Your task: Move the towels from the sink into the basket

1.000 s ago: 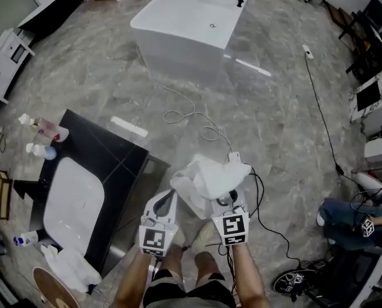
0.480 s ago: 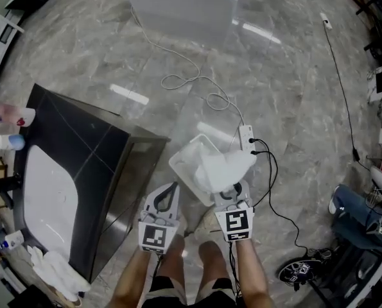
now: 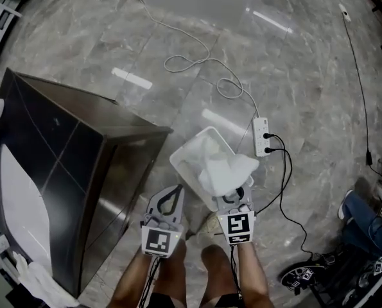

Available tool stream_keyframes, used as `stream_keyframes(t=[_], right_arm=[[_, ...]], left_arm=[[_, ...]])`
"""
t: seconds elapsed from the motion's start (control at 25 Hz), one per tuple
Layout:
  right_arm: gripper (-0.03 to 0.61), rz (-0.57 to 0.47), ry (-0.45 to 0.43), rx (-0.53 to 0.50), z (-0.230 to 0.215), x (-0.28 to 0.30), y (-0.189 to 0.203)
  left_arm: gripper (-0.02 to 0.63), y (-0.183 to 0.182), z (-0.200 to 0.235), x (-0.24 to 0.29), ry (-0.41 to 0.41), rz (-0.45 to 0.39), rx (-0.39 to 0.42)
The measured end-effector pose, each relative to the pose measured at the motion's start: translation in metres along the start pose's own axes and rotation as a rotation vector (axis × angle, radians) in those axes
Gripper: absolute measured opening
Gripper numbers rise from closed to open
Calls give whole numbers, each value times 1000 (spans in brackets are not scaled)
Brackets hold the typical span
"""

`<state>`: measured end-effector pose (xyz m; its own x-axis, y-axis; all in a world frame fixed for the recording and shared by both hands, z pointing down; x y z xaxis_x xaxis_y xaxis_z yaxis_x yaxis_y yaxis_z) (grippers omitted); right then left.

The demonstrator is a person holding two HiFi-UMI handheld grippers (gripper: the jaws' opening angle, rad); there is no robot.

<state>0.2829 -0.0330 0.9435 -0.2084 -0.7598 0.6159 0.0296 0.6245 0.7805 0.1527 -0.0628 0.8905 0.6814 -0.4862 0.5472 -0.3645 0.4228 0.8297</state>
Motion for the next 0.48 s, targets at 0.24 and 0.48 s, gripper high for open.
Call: stream_keyframes(t=[0.24,0.48], right_arm=[[156,41,-6,15,-7,37,57],[160,82,-6,59,-16,70,110]], left_arm=[[9,50,1,33,24,24,0],[9,94,1,57,35,57,-26]])
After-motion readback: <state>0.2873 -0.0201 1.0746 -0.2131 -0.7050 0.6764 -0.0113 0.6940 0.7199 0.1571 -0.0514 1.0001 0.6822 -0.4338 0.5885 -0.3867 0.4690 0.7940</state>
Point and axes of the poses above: the fingertips, and each gripper's own axes: x forward along the fingers, z to its left, y out of its underside, the point moved 3 cm from there along -x, backward along the fingers, and after that the axes turned 1 degree about -y, right-handed, at the moved point
